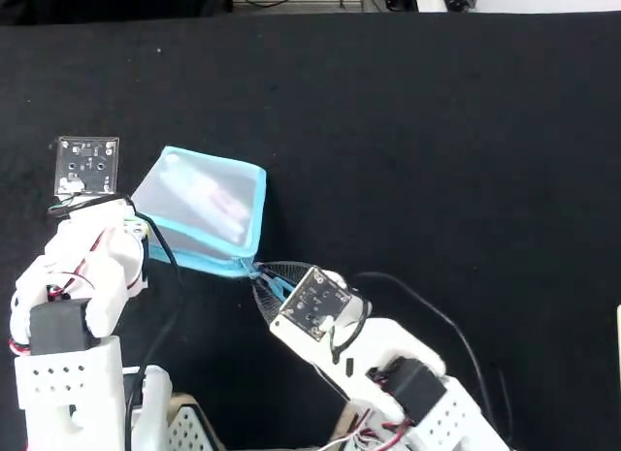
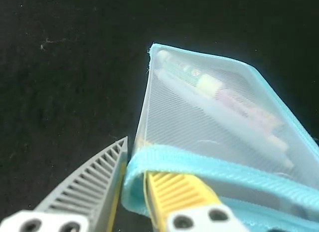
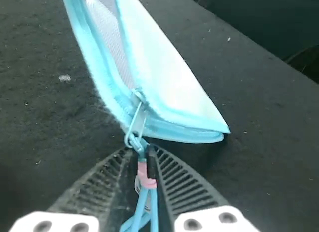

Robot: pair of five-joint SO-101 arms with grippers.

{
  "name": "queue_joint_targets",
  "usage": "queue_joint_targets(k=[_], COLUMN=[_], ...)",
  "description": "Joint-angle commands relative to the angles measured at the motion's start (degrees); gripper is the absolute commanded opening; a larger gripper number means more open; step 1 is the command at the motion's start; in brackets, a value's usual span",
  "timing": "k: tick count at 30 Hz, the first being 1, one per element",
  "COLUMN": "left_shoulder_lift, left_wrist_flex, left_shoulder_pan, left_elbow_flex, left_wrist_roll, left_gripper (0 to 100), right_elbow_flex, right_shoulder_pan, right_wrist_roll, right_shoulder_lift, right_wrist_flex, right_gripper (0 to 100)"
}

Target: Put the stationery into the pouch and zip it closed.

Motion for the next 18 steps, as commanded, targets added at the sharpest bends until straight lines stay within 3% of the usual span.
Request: queue_joint_targets(k=[1,9,15,18], left_shoulder_lift=[-0.5,-0.5,-0.5,-0.5], left_wrist_flex=[-1.5,-1.5,-1.5,-1.5], left_shoulder_pan=[-0.6,-0.6,-0.6,-0.6], left_elbow_flex=[-0.4,-0.4,-0.3,-0.4], left_wrist_roll=[0.5,0.5,0.5,0.5], left_gripper=[3,3,3,3], right_elbow_flex=[-6.0,0.0,-0.3,0.0], right_shoulder_pan=[1.2,-8.0,-8.1,-8.1], right_wrist_roll=[0.5,0.9,0.5,0.4], right_shoulder_lift=[-9.3,-9.2,-9.2,-9.2], right_wrist_flex=[3.6,0.1,-0.1,-0.2], right_gripper=[1.1,1.1,2.2,9.5])
